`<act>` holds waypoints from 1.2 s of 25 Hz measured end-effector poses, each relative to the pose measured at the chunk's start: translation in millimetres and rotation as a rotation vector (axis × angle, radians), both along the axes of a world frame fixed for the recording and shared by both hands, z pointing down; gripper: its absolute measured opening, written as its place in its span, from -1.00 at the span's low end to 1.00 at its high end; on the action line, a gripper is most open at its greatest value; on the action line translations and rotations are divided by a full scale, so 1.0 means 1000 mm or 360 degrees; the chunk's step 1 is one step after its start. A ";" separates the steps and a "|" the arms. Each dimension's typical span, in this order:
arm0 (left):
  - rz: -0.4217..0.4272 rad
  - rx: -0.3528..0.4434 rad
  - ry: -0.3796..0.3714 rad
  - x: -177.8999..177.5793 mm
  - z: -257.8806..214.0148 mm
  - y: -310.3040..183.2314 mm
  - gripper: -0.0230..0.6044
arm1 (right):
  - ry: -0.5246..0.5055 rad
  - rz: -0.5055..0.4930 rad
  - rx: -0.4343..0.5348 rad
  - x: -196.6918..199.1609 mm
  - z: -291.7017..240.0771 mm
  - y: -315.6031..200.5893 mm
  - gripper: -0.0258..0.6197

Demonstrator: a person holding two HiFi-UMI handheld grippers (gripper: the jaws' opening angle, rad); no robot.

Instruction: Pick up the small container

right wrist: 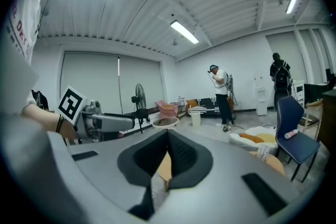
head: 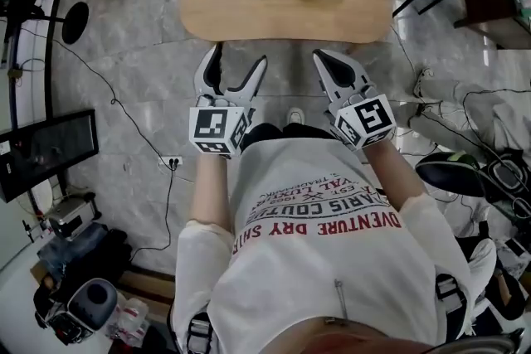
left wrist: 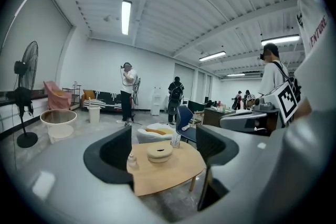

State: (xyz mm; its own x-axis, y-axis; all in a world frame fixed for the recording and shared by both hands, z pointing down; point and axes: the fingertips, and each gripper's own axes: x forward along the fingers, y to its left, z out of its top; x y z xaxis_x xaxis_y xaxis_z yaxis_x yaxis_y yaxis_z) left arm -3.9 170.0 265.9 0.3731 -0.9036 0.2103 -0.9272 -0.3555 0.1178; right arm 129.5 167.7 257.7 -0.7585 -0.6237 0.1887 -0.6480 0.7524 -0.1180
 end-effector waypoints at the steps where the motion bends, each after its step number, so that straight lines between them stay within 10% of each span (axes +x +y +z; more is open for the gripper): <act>1: -0.0007 -0.0025 -0.0011 0.000 0.007 -0.009 0.28 | 0.0002 -0.0007 -0.0015 0.000 0.004 -0.011 -0.93; 30: 0.0329 -0.0363 -0.0232 -0.041 0.314 -0.324 0.39 | 0.0157 0.0188 -0.0407 -0.094 0.223 -0.329 -0.93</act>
